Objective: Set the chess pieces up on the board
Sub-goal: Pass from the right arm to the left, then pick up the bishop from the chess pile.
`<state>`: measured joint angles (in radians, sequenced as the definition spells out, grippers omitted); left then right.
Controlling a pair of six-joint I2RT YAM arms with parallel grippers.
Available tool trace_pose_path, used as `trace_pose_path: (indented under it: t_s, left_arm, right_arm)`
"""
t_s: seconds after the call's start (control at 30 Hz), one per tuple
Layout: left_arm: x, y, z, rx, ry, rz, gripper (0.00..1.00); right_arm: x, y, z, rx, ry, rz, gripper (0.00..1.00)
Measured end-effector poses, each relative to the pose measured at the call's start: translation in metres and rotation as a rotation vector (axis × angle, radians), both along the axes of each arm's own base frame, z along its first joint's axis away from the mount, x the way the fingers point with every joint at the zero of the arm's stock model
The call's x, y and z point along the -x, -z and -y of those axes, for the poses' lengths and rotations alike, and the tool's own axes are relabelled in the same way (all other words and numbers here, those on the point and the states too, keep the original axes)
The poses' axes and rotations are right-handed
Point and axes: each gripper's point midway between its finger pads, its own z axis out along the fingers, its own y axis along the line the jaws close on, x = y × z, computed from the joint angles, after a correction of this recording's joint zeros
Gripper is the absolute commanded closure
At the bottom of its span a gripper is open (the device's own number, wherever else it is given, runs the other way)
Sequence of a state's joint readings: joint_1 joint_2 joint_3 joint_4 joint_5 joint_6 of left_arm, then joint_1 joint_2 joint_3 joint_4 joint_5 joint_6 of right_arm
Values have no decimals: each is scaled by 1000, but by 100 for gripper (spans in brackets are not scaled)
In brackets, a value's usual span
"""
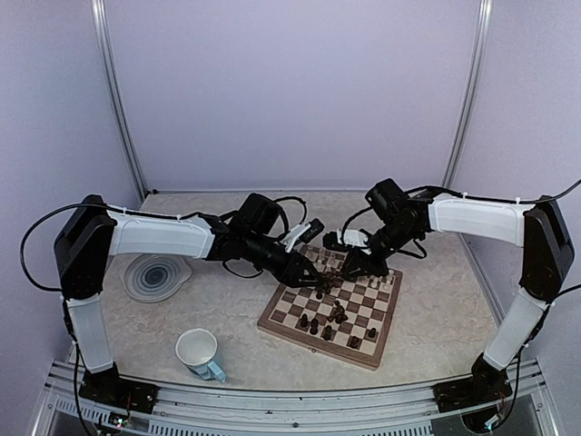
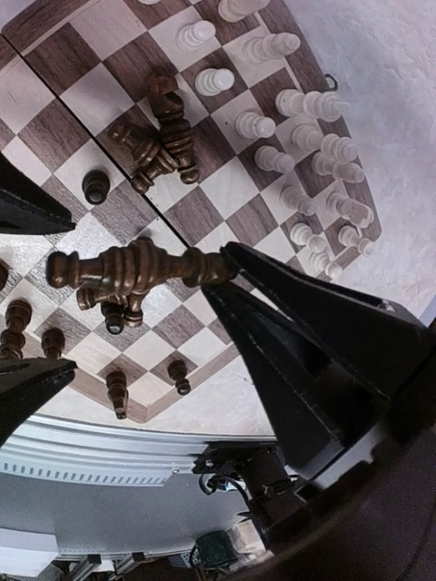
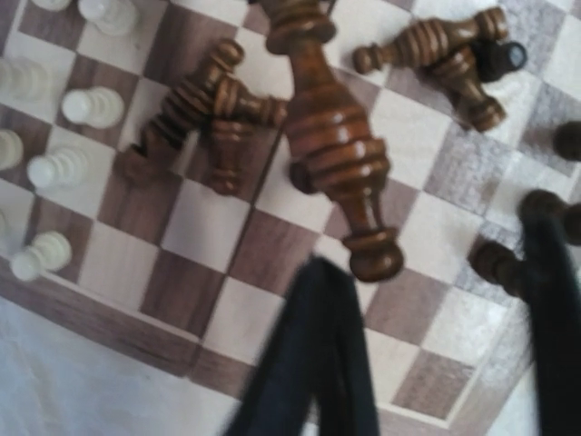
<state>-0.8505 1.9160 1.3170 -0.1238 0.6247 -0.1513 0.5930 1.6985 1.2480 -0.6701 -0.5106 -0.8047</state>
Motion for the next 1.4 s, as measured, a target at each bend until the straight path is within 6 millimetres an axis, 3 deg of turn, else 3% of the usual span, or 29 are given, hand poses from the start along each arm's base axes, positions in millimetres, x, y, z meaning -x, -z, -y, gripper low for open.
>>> trace_pose_path:
  t_s: [0.4, 0.63, 0.73, 0.9, 0.97, 1.03, 1.2, 1.4]
  left_arm:
    - [3, 5, 3, 7, 6, -46, 87]
    - [1, 3, 4, 22, -1, -51, 94]
    - [-2, -3, 7, 58, -3, -30, 95]
    - [2, -18, -1, 123, -13, 17, 95]
    - [3, -32, -4, 160, -19, 49, 95]
    - [2, -52, -6, 211, -25, 95, 94]
    - [1, -88, -7, 303, -32, 172, 94]
    - [0, -91, -7, 317, -36, 184, 94]
  right_arm:
    - [8, -4, -10, 6, -24, 1, 87]
    - [9, -10, -9, -2, -9, 0, 59]
    - [7, -29, -6, -57, 10, 11, 52]
    - [-14, -93, 15, -308, 121, -19, 45]
    - [-21, -113, 25, -435, 164, -73, 43]
    - [-22, -120, 31, -532, 200, -174, 42]
    - [-5, -103, 19, -652, 196, -520, 40]
    - [12, -103, 0, -669, 132, -704, 40]
